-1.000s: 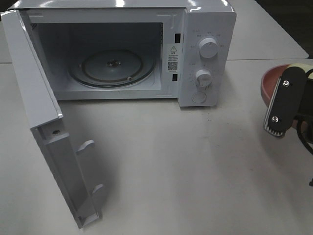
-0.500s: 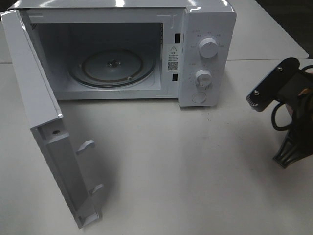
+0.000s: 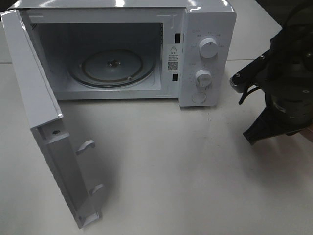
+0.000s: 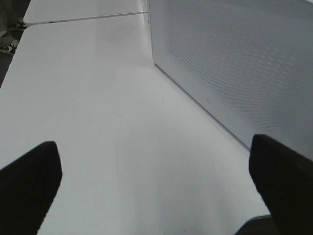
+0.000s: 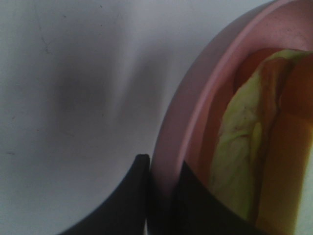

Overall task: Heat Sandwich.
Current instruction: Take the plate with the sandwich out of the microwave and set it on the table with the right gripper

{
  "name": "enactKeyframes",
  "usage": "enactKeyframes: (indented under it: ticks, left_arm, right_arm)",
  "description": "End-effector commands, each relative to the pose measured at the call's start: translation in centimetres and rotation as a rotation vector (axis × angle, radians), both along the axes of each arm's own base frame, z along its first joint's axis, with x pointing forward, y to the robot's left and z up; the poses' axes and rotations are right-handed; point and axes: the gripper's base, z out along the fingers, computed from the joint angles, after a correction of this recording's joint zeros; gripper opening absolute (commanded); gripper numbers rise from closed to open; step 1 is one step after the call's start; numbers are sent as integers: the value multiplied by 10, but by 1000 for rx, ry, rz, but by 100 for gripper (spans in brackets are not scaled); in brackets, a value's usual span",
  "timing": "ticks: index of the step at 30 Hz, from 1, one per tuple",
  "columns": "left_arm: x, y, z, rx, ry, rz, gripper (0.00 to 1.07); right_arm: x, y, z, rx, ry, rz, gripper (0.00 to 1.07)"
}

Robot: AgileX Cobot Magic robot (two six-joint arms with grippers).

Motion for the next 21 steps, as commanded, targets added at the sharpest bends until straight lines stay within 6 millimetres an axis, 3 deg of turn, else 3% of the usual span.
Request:
enactKeyframes:
  ticks: [1,12,21]
  left_arm:
    - [-3,0,0,-5,-30,2,103]
    - [-3,0,0,-5,-30,2,103]
    - [-3,0,0,-5,-30,2,103]
  right_arm:
    - [11,-7,-1,-37,-12,-39,1]
    - [30,-27,-30,-23,14,-122,1]
    - [39,-24,-56,8,11,-133,1]
